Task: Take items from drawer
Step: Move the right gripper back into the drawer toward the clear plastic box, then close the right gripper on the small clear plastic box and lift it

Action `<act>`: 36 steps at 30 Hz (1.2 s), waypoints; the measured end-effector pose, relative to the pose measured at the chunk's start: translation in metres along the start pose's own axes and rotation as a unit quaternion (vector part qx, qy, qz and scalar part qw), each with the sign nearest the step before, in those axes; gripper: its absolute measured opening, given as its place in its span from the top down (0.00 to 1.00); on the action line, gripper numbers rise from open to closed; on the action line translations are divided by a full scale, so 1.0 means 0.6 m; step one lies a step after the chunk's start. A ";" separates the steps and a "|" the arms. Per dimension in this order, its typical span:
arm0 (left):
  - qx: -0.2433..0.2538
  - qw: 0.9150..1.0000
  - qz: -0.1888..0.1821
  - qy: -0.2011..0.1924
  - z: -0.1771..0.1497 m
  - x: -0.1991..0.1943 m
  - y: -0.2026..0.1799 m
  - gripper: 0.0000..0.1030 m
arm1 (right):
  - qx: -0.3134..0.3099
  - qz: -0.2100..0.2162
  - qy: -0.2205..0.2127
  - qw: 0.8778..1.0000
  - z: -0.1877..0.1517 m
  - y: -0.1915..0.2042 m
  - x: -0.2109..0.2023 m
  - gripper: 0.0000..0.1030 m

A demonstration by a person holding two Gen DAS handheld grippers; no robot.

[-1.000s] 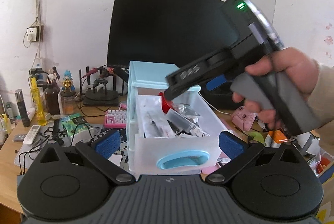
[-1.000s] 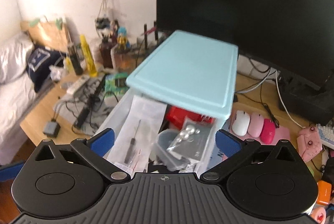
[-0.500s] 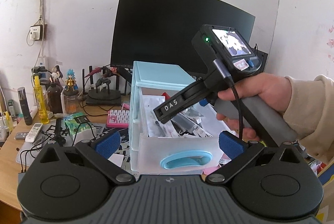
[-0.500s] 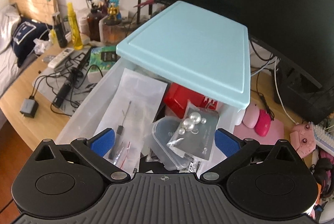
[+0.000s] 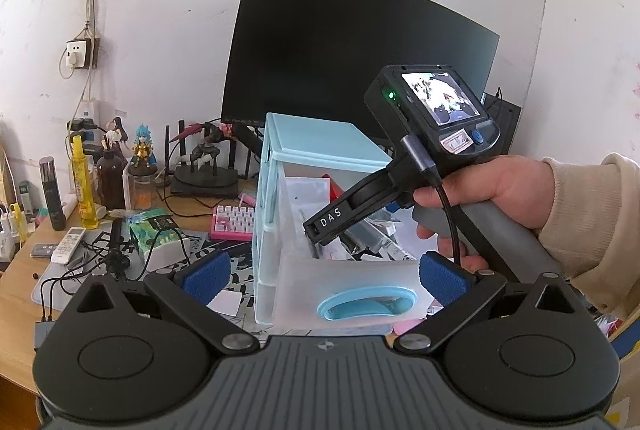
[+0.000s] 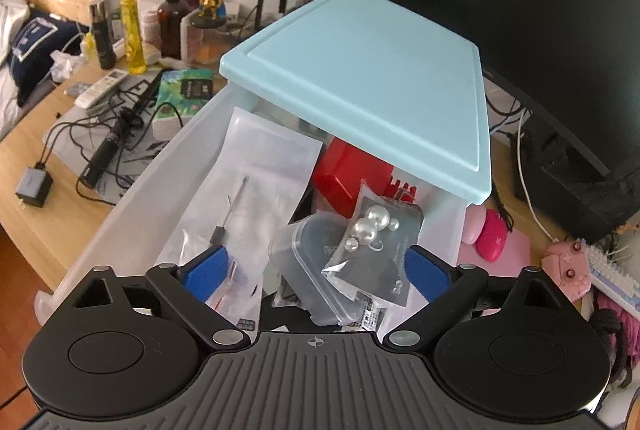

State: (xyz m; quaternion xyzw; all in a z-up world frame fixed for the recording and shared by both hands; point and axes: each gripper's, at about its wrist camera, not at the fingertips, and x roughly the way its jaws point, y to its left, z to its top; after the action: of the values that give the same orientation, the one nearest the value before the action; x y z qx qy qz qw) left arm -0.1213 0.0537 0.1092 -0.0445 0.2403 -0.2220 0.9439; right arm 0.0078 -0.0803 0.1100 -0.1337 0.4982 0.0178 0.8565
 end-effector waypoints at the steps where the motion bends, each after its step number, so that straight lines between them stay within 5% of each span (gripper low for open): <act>1: 0.000 1.000 0.000 0.000 0.000 0.000 0.001 0.00 | 0.006 0.002 0.004 1.000 0.001 0.000 0.001 0.13; 10: -0.005 1.000 -0.007 -0.007 0.003 0.005 0.016 0.00 | 0.016 -0.007 0.019 1.000 0.007 0.001 0.003 0.19; 18: -0.013 1.000 -0.015 -0.014 0.001 0.009 0.038 0.00 | 0.022 -0.024 0.038 0.999 0.011 -0.003 0.002 0.34; 36: -0.011 0.999 -0.029 -0.023 0.007 0.015 0.055 0.00 | -0.030 -0.063 0.067 0.995 0.008 0.022 0.022 0.31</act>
State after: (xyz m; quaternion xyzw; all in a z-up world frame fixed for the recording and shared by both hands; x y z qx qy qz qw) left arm -0.0991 0.0792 0.1025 -0.0667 0.2190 -0.2459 0.9419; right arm 0.0162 -0.0679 0.0982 -0.1914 0.5442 -0.0297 0.8163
